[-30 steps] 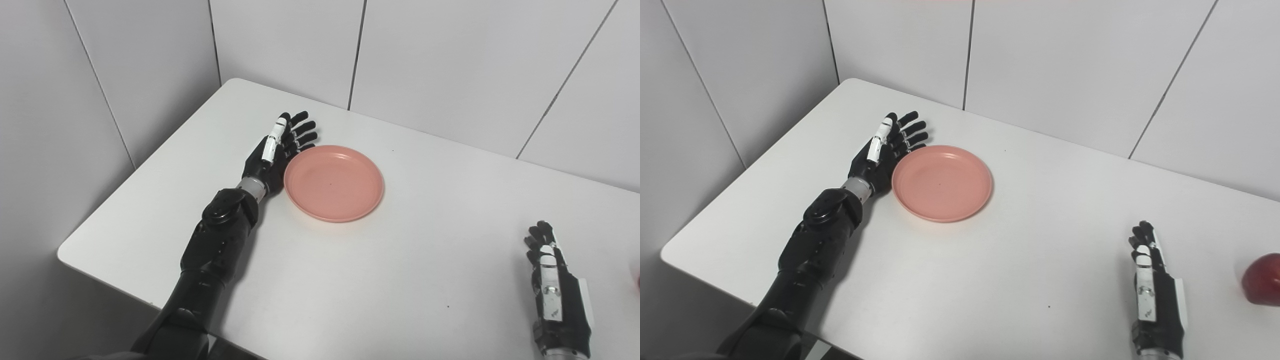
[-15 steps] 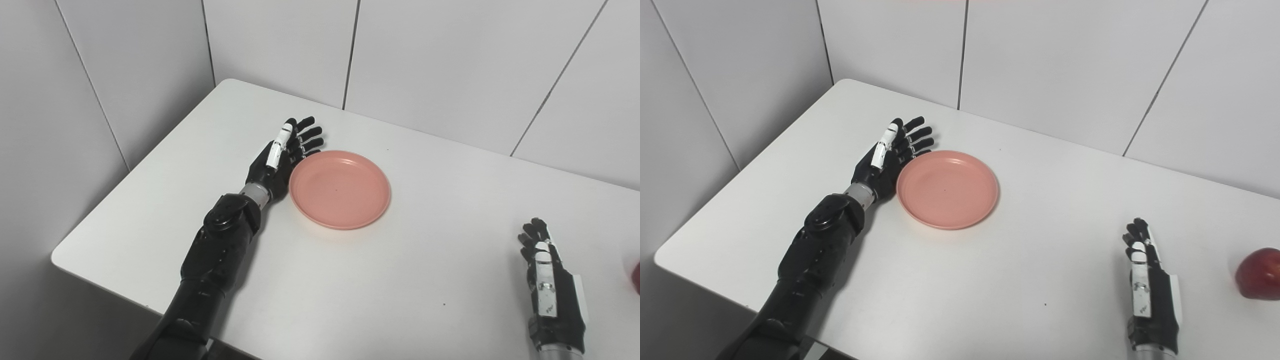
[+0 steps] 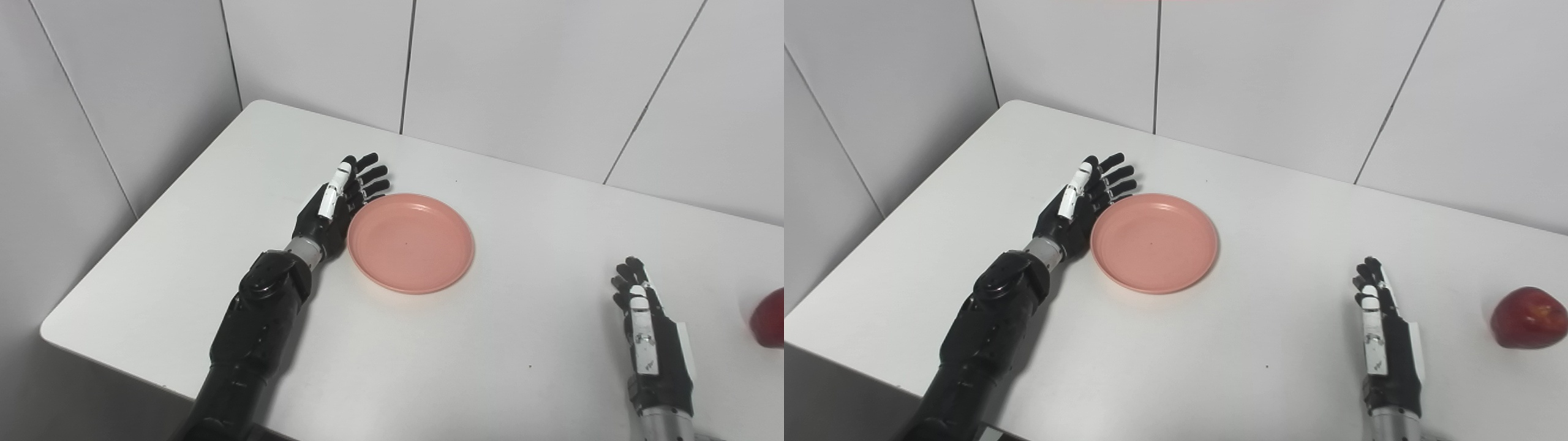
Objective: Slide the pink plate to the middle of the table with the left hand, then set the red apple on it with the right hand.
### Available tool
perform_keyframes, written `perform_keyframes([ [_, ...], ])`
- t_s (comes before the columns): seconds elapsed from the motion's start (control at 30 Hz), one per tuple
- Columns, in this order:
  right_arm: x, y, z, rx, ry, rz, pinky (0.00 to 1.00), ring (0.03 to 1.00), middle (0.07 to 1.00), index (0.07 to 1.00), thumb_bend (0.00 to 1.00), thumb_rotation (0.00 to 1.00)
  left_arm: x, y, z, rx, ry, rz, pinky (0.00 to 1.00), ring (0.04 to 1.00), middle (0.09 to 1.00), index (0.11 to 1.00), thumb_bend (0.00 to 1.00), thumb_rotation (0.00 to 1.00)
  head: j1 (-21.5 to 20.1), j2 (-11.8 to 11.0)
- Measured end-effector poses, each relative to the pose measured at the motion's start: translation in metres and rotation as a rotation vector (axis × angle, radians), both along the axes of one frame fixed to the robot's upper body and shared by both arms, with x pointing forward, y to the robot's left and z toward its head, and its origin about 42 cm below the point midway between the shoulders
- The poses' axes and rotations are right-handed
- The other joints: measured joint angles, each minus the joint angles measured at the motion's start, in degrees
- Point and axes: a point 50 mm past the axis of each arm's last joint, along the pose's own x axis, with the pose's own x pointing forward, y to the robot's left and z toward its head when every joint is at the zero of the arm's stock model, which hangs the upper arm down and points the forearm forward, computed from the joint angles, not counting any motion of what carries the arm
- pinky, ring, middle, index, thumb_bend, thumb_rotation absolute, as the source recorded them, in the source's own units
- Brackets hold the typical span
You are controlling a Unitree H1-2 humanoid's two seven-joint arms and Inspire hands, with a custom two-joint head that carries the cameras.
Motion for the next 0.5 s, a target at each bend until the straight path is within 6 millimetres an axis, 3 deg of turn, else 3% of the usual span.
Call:
perform_keyframes([
  [0.5,-0.001,0.008,0.0,0.013,0.013,-0.006,0.97,0.925,0.926,0.931,0.13,1.0,-0.011,-0.035,0.007,-0.035,0.037,0.011,0.86,0.868,0.879,0.87,0.35,1.0,-1.76,0.62],
])
